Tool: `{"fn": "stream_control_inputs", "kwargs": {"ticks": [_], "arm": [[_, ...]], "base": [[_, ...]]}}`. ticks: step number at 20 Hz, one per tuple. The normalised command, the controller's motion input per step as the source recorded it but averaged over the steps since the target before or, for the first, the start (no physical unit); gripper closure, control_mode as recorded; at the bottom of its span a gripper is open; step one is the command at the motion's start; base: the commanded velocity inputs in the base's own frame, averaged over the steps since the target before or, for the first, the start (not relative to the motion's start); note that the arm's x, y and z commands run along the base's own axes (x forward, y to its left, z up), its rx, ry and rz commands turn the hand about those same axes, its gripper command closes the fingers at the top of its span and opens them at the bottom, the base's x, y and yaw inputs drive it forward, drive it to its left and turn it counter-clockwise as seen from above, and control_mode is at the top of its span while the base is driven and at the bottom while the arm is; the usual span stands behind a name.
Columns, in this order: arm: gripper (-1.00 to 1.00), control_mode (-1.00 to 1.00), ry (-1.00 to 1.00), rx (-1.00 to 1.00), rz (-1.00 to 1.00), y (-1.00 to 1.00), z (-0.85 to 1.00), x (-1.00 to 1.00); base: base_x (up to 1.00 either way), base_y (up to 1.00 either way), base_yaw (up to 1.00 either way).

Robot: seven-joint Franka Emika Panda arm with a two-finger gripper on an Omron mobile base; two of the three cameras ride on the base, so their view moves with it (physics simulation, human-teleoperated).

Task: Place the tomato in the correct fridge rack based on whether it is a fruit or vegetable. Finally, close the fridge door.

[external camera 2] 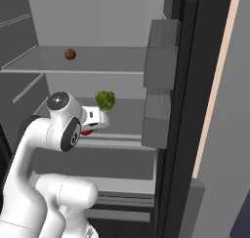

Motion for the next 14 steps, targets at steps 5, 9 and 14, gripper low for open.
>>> {"fn": "stream_control_inputs", "kwargs": {"ticks": [5, 9, 14], "arm": [[1.00, -1.00, 0.00, 0.00, 0.00, -0.18, -0.31, 0.47], [1.00, -1.00, 0.00, 0.00, 0.00, -0.07, -0.21, 0.62], [1.00, -1.00, 0.00, 0.02, 0.00, -0.22, -0.15, 0.57]], "base": [[0.00, 0.00, 0.00], [0.00, 0.00, 0.00], [0.00, 0.00, 0.00]]}}
